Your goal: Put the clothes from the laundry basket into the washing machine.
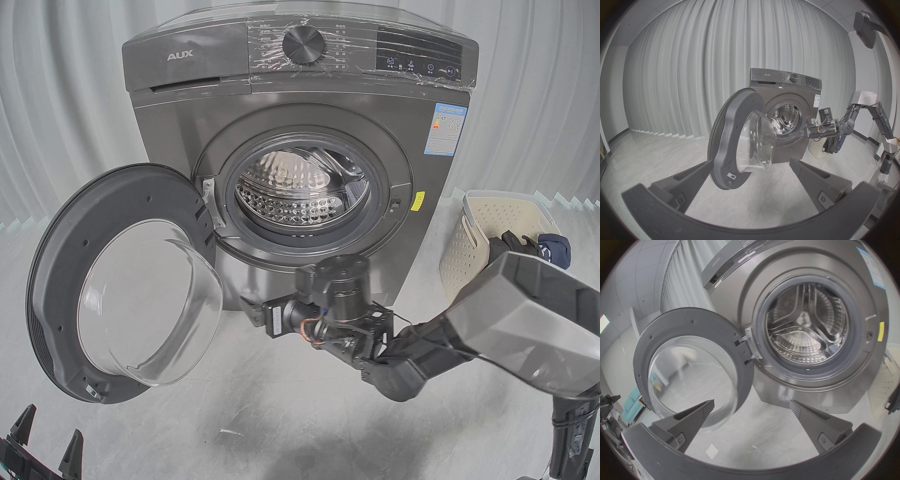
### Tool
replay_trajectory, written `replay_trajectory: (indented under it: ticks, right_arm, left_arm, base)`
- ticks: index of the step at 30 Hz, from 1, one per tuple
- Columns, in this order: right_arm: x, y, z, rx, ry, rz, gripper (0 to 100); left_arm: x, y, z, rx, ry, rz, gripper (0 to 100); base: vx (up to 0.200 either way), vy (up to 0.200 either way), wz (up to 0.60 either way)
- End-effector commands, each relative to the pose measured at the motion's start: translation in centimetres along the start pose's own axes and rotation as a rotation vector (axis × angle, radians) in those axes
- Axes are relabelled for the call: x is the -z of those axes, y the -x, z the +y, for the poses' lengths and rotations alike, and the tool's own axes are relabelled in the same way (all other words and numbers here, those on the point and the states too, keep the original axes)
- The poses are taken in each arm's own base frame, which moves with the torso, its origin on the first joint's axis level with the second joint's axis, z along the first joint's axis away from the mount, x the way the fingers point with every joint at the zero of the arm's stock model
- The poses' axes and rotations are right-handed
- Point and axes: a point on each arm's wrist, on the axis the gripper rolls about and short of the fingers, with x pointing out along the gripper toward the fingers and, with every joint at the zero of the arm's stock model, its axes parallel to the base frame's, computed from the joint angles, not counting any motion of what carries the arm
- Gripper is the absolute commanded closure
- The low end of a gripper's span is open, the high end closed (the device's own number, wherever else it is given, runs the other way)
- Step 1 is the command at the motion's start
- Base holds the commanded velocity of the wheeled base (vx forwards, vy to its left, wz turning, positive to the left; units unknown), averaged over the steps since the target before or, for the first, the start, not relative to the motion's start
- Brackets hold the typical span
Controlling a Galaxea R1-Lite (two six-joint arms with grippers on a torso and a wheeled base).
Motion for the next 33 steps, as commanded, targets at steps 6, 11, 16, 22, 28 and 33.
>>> replay_trajectory:
  ticks: [6,11,16,22,28,33]
  right_arm:
    - [-3.6,14.8,-8.5,0.198,0.043,-0.163,0]
    - [-3.3,19.0,-8.5,0.207,0.033,-0.173,0]
    - [-4.9,23.6,-9.5,0.263,0.035,-0.262,0]
    - [-4.4,28.1,-10.3,0.332,0.033,-0.301,0]
    - [-4.1,31.2,-10.5,0.377,0.056,-0.352,0]
    - [-2.8,34.0,-10.6,0.415,0.092,-0.352,0]
  left_arm:
    - [0.5,0.0,0.0,0.000,-0.001,-0.001,0]
    - [0.5,0.0,0.0,0.000,-0.001,-0.001,0]
    - [0.5,0.0,0.0,0.000,0.000,-0.001,0]
    - [0.4,0.0,0.0,0.000,0.000,-0.002,0]
    - [0.5,0.0,0.0,0.000,-0.001,-0.001,0]
    - [0.5,0.0,0.0,0.000,0.000,-0.001,0]
  base:
    - [0.000,0.000,0.00]
    - [0.000,0.000,0.00]
    - [0.000,0.000,0.00]
    - [0.000,0.000,0.00]
    - [0.000,0.000,0.00]
    - [0.000,0.000,0.00]
